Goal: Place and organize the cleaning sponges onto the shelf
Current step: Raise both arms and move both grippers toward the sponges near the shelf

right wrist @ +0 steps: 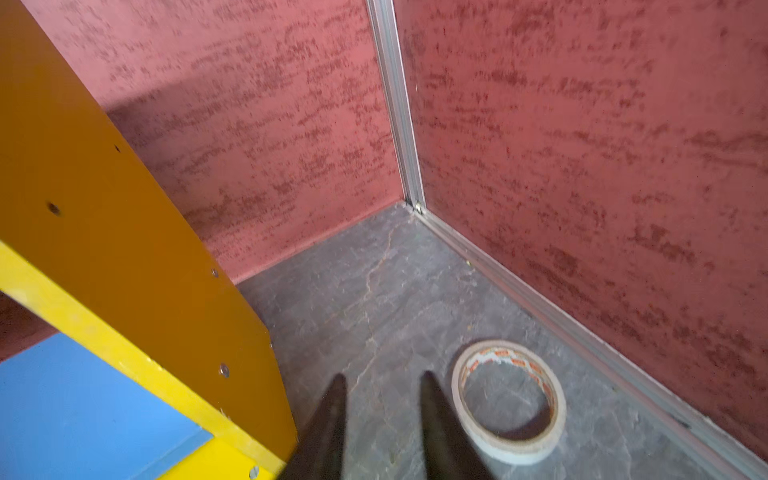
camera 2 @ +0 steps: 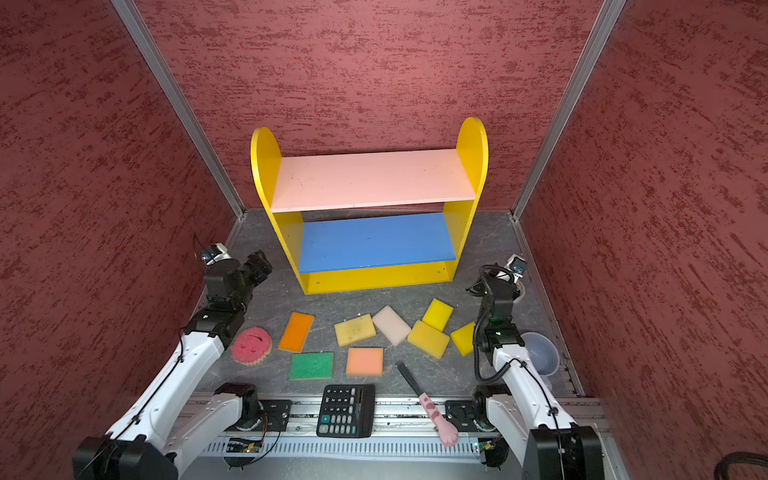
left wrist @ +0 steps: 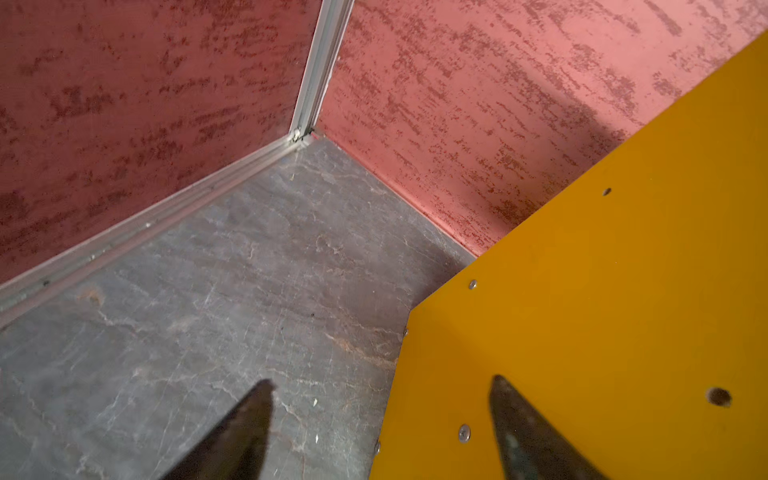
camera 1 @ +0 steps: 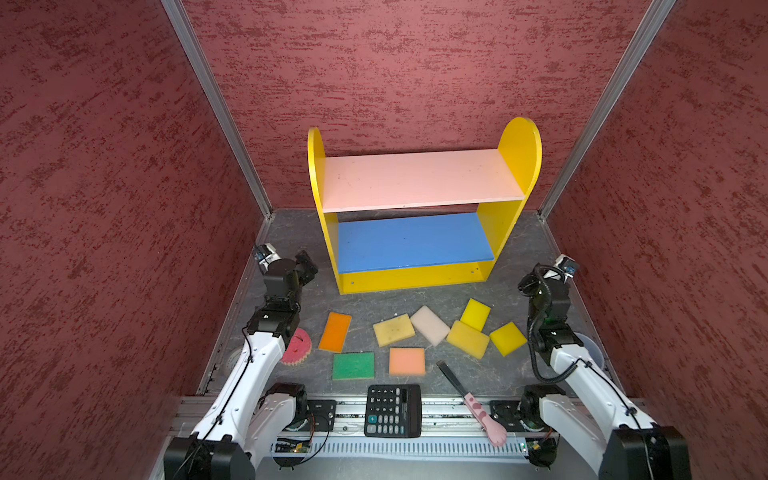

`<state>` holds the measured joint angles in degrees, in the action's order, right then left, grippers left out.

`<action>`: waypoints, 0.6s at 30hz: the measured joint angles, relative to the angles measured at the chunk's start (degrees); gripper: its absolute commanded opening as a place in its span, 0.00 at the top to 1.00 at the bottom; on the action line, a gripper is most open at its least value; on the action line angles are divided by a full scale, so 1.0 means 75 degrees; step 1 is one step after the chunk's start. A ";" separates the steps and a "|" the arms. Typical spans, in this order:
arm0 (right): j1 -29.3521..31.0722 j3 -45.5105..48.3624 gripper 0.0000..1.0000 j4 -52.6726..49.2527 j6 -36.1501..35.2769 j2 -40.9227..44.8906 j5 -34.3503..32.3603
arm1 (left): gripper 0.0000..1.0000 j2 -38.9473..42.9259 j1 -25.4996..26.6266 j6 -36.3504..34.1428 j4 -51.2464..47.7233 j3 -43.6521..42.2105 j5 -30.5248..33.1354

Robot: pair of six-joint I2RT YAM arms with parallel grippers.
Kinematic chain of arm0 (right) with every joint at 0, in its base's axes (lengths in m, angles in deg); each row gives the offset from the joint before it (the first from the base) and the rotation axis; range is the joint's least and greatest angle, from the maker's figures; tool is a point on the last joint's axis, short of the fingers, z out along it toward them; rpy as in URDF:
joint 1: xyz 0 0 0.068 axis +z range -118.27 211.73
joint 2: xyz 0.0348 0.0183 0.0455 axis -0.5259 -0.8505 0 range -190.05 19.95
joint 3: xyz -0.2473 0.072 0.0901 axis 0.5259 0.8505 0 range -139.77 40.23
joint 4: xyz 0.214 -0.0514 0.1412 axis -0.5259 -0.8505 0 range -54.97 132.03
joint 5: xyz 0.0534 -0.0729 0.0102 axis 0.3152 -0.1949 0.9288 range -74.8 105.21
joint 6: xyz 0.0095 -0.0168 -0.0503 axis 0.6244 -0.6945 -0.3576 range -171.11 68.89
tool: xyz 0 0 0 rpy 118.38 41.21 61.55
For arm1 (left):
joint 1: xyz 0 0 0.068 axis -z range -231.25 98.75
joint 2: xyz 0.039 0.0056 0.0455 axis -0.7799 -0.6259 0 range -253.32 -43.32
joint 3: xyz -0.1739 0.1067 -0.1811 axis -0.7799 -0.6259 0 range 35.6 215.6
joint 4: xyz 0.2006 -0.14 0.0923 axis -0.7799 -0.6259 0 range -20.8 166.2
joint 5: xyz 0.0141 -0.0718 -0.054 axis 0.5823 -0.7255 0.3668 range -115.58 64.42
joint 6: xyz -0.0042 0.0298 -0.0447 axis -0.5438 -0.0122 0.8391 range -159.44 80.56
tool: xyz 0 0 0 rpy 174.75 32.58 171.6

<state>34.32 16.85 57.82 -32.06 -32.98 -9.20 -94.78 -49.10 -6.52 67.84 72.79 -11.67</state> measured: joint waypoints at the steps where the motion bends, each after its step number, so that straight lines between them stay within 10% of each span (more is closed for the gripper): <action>1: 0.0000 -0.0105 1.00 -0.0300 0.0125 -0.0125 0.0079 | 1.00 0.0029 -0.0090 0.0114 -0.0210 0.0003 -0.0189; 18: 0.0029 -0.1807 1.00 -0.1364 0.1145 -0.2853 0.2218 | 1.00 -0.3337 0.1789 0.1160 -0.0723 -0.0154 -0.1268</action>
<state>34.54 3.30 47.59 -23.47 -54.38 7.44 -119.81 -35.68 2.18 62.42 71.63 -21.17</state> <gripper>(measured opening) 0.041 0.054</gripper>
